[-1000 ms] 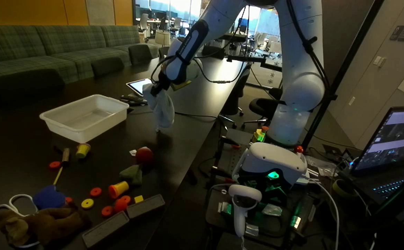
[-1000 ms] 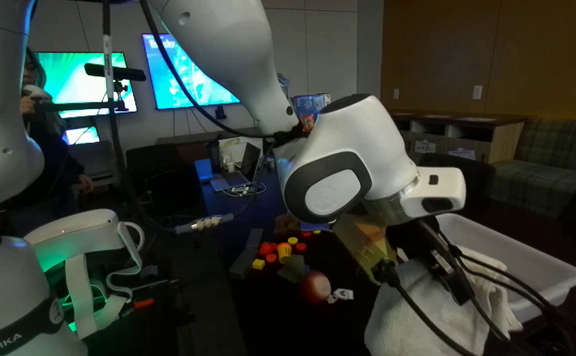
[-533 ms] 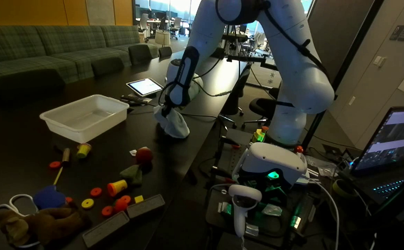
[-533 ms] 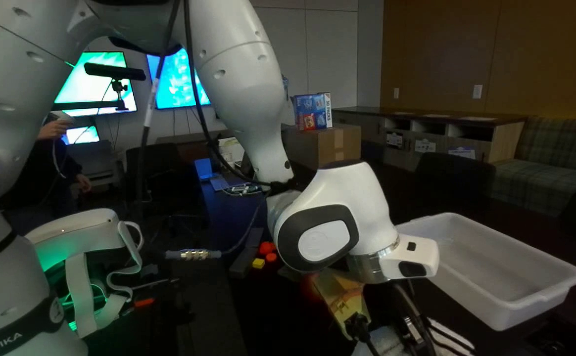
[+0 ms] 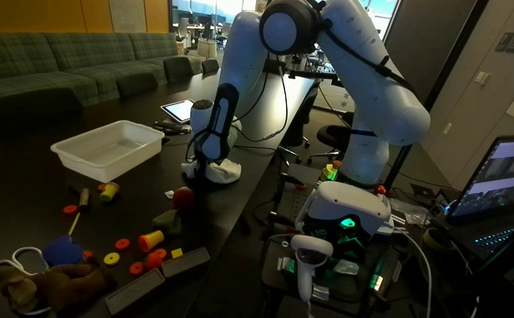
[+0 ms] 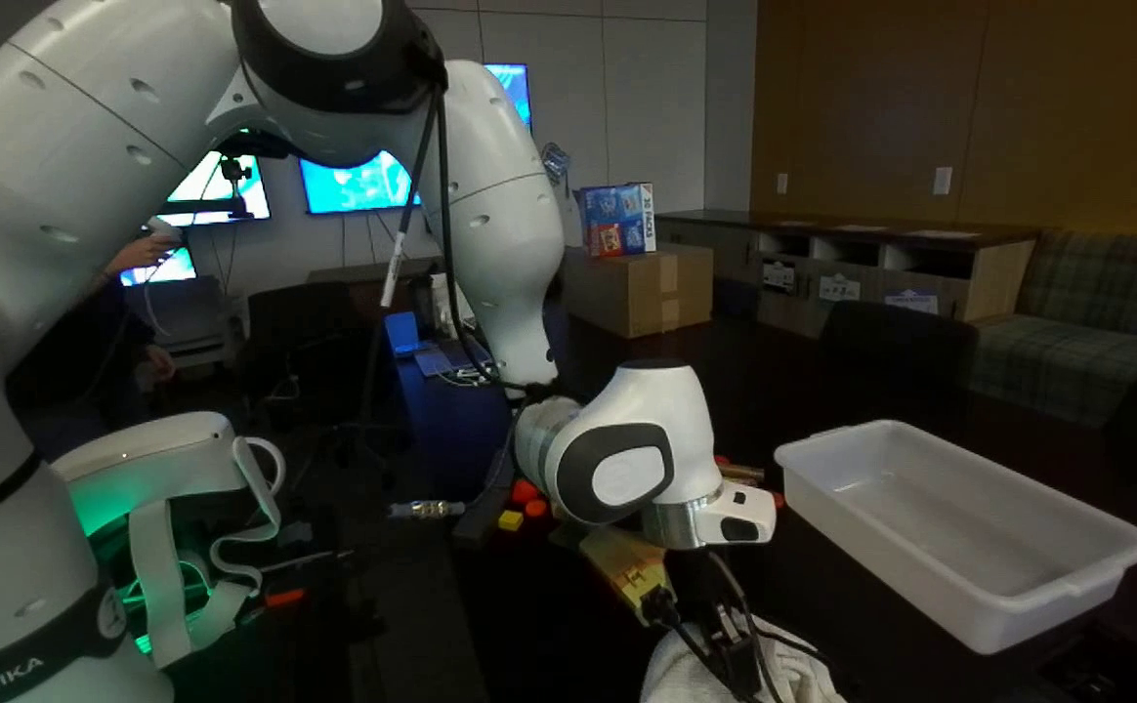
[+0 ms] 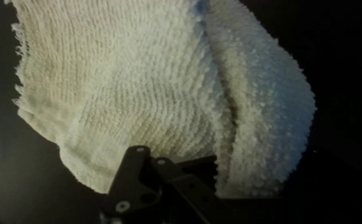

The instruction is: Use the towel to push all the objects on the table to the left

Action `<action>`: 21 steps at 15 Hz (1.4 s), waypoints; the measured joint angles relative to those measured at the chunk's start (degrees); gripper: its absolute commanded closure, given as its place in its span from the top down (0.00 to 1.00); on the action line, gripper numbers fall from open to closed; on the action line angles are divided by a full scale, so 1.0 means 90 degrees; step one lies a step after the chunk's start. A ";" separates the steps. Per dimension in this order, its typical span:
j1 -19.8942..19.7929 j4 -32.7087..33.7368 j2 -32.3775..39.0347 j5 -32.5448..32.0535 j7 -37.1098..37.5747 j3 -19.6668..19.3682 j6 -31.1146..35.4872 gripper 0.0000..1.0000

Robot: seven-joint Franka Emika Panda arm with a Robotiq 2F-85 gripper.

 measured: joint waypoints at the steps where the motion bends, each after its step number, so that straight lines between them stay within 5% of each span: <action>1: 0.0043 0.0049 0.0005 -0.0008 0.0009 0.0095 -0.0127 0.01; 13: 0.0956 0.0702 -0.0379 -0.0040 0.1118 0.1438 -0.1939 0.01; 21: 0.1002 0.1439 -0.0382 0.0021 0.1543 0.2471 -0.2627 0.01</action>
